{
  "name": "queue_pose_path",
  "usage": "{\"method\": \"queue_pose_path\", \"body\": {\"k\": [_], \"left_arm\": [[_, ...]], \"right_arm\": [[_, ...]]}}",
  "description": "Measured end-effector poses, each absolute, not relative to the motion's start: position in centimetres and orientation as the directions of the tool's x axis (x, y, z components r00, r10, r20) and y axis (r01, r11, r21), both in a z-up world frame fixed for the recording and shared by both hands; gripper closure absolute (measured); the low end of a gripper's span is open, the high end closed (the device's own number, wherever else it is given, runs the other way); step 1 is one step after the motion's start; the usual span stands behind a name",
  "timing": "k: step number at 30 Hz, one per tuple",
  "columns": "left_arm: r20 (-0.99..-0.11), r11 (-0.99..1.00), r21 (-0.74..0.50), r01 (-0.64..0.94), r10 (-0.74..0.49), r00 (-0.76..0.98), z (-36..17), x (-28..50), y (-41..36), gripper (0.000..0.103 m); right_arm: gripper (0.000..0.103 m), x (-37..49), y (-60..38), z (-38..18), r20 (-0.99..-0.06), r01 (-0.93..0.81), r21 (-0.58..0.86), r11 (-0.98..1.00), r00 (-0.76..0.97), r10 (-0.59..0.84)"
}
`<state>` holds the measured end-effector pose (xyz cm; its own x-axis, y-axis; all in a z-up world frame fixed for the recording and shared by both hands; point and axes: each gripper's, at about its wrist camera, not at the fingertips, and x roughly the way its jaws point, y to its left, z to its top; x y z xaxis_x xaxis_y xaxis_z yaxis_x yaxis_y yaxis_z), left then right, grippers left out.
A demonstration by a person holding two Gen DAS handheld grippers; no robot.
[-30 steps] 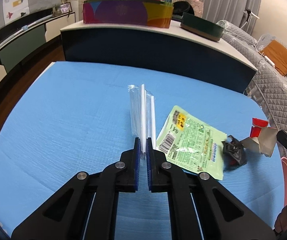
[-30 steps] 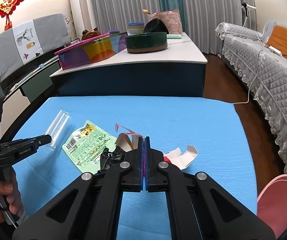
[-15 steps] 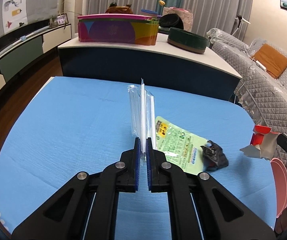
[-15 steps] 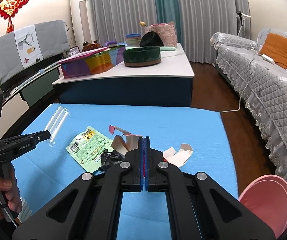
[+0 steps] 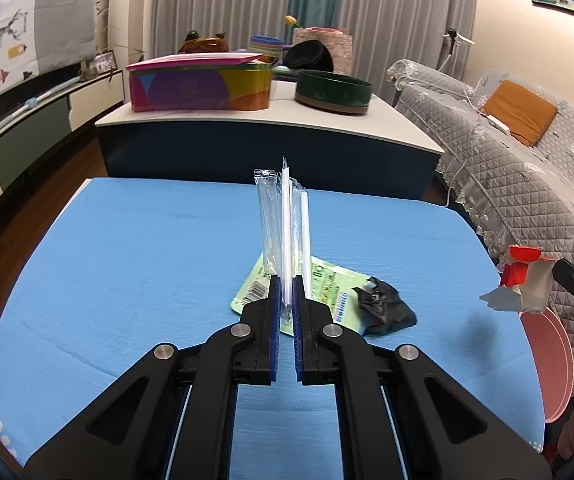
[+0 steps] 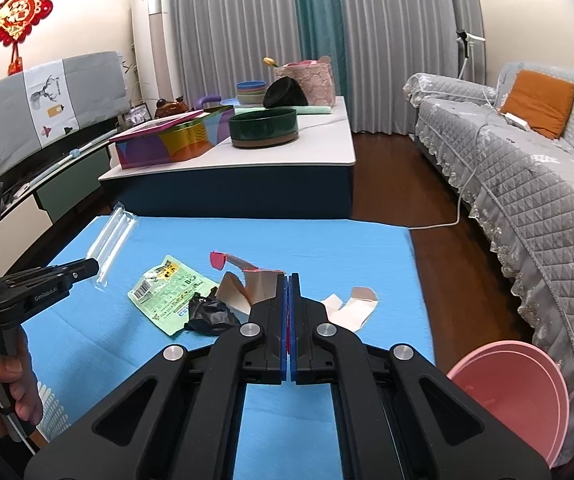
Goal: Collect trash
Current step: 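Carry the straw pack and red paper scrap over to the pink basin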
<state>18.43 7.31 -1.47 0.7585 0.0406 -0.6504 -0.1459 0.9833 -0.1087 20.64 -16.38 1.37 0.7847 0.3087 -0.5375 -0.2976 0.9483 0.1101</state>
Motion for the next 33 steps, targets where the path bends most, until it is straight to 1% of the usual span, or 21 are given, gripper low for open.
{"method": "queue_pose_path", "body": {"k": [9,33], "left_arm": [[-0.633,0.992,-0.080,-0.097,0.025,0.774,-1.1,18.1,4.9,0.098],[-0.608,0.999,-0.050,0.005,-0.035,0.793,-0.4,18.8,-0.7,0.098]], "right_arm": [[0.102,19.7,-18.6,2.0,-0.525,-0.261,0.113,0.959,0.803,0.281],[0.102,18.6,-23.3,2.2,-0.517,-0.176,0.119,0.977,0.829,0.212]]}}
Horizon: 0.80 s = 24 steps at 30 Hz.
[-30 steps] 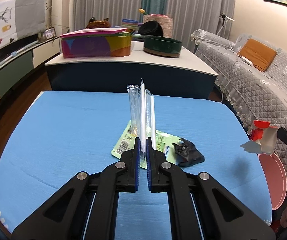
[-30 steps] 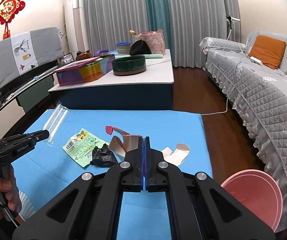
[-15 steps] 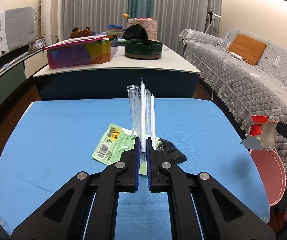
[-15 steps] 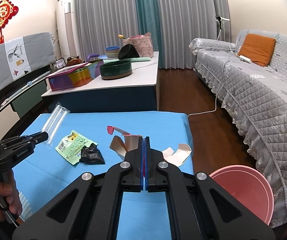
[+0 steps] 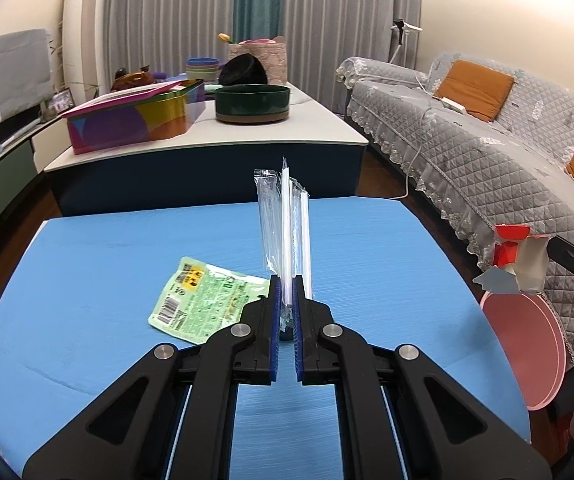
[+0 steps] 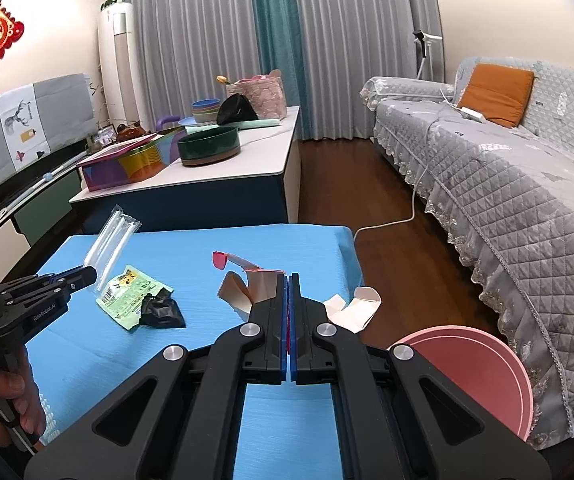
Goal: Collect trash
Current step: 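Carry the straw pack and red paper scrap over to the pink basin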
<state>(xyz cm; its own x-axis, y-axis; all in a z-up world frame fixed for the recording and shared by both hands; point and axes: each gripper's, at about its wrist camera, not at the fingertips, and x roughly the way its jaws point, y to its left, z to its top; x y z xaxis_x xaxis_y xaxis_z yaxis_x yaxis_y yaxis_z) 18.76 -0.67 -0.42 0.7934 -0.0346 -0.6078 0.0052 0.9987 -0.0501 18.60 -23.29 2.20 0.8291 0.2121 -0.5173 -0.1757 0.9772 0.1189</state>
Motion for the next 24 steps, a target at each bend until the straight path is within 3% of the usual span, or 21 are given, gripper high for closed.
{"method": "queue_pose_path", "body": {"k": [24], "left_arm": [[-0.603,0.994,-0.037,0.098,-0.101,0.791,-0.5,19.1,-5.9,0.097]], "right_arm": [[0.102,17.5,-27.9,2.1,-0.517,-0.096,0.130,0.987,0.843,0.150]]}}
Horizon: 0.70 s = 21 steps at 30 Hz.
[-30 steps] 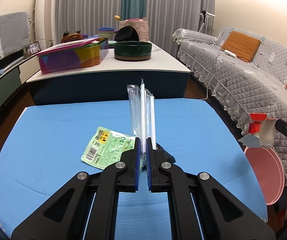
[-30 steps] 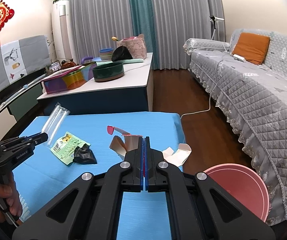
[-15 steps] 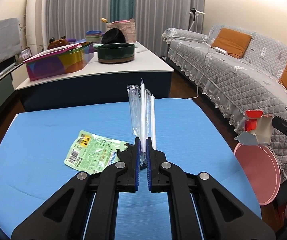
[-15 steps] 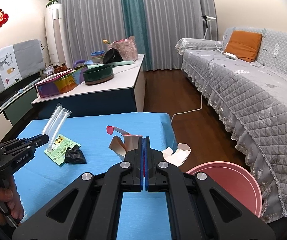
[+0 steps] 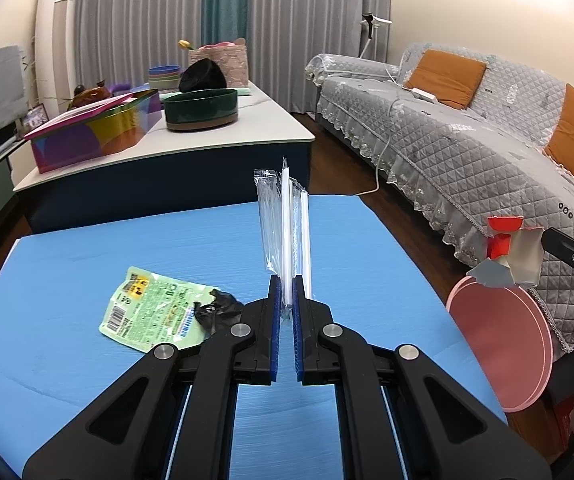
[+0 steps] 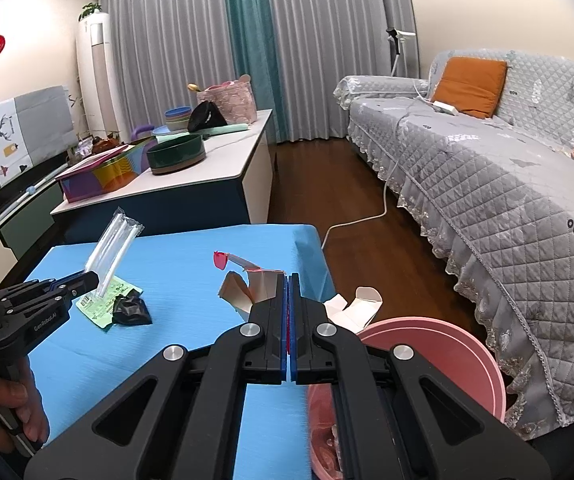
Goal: Collect trash
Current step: 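Carry the straw pack and red paper scrap over to the pink basin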
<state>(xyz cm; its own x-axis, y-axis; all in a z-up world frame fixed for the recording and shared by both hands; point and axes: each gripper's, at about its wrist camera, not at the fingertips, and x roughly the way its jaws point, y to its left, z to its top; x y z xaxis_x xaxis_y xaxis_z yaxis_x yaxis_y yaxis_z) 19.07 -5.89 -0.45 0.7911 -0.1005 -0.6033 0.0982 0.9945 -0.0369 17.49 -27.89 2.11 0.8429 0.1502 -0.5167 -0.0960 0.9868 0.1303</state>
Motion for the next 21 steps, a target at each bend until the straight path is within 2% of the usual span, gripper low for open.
{"method": "queue_pose_path", "body": {"k": [21], "left_arm": [[-0.597,0.975,-0.039,0.221,-0.200,0.777,-0.6,19.0,-11.8,0.097]], "right_arm": [[0.102,16.5,-32.5,1.6,-0.525,-0.012,0.138,0.990,0.847,0.083]]}}
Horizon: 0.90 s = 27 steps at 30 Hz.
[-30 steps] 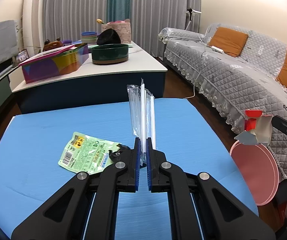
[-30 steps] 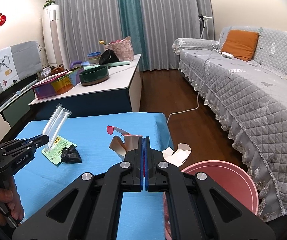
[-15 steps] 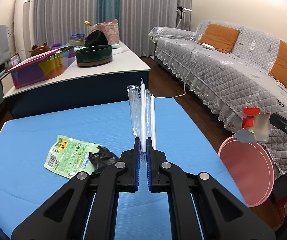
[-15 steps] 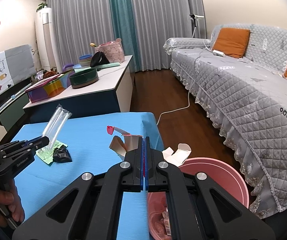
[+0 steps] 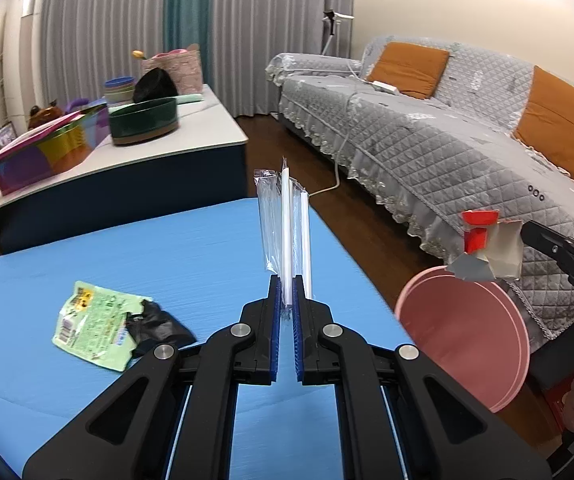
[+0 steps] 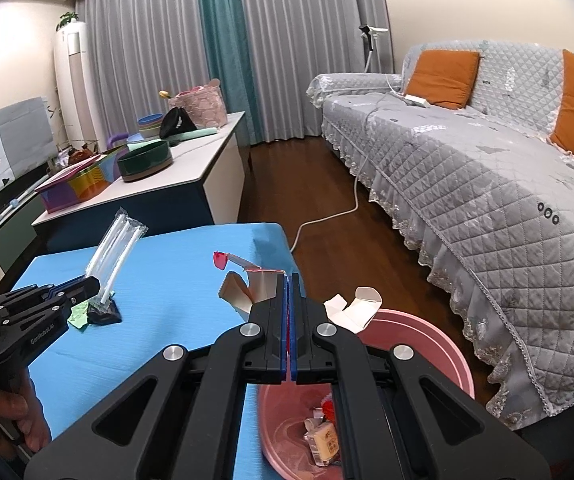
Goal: Collect trash
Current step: 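Carry the straw pack and red paper scrap over to the pink basin, then open both tools to drop the straw pack and paper scrap into the basin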
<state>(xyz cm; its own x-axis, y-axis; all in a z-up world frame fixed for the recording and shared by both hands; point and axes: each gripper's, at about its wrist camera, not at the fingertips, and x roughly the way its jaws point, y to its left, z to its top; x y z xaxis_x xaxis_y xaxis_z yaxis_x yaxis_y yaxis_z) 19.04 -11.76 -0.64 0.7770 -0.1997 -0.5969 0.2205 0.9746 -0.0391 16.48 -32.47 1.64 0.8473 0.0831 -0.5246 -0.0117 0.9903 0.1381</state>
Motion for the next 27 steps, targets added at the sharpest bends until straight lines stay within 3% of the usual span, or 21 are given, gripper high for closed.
{"method": "queue_pose_path", "body": {"k": [27], "left_arm": [[-0.653,0.854,-0.034,0.519,-0.412,0.636,-3.1,16.7,-23.7,0.097]], "right_arm": [[0.102,14.8,-39.6,0.4,-0.568,0.143,0.128,0.982,0.822,-0.045]]}}
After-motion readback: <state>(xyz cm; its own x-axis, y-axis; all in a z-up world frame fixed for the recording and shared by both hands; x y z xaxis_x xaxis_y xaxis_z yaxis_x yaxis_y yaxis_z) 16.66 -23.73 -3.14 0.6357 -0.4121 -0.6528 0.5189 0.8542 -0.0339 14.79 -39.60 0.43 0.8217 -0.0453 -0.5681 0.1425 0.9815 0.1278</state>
